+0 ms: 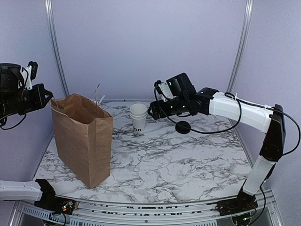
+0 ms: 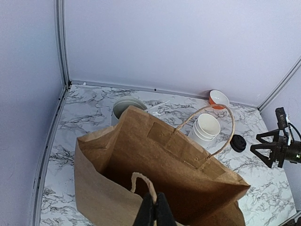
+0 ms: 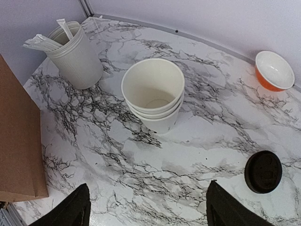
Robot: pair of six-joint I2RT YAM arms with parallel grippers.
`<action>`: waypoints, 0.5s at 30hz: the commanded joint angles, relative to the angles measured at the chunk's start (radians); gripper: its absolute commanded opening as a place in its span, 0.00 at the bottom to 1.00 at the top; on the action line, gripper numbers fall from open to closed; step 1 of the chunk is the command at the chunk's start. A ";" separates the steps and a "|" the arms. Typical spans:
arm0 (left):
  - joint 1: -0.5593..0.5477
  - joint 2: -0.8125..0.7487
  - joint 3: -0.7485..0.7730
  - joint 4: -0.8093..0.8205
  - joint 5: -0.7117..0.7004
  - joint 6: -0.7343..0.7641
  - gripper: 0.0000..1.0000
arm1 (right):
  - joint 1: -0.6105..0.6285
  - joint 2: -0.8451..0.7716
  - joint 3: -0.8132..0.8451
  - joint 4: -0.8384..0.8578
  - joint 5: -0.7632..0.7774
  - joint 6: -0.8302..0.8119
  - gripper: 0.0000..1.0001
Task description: Pack the takeout coffee
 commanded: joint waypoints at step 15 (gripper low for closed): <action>0.006 -0.177 -0.023 -0.003 -0.128 -0.100 0.46 | 0.004 0.168 0.251 -0.021 -0.023 -0.026 0.81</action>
